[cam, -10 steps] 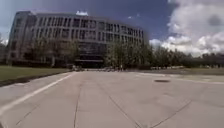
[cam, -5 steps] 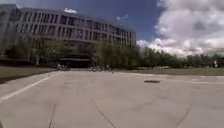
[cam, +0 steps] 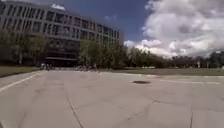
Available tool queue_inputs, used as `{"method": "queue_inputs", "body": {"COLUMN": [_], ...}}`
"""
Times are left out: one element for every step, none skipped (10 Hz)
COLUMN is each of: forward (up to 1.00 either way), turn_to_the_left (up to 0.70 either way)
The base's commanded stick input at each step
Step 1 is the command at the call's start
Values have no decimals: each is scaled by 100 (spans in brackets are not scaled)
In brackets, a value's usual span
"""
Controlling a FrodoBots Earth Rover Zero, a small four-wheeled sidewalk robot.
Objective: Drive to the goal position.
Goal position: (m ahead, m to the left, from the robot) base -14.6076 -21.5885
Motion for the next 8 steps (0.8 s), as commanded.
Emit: {"method": "queue_inputs", "body": {"forward": [100, 100, 100, 100, 100, 100, 100, 100], "turn_to_the_left": [-40, -40, -40, -40, -40, -40, -40, -40]}}
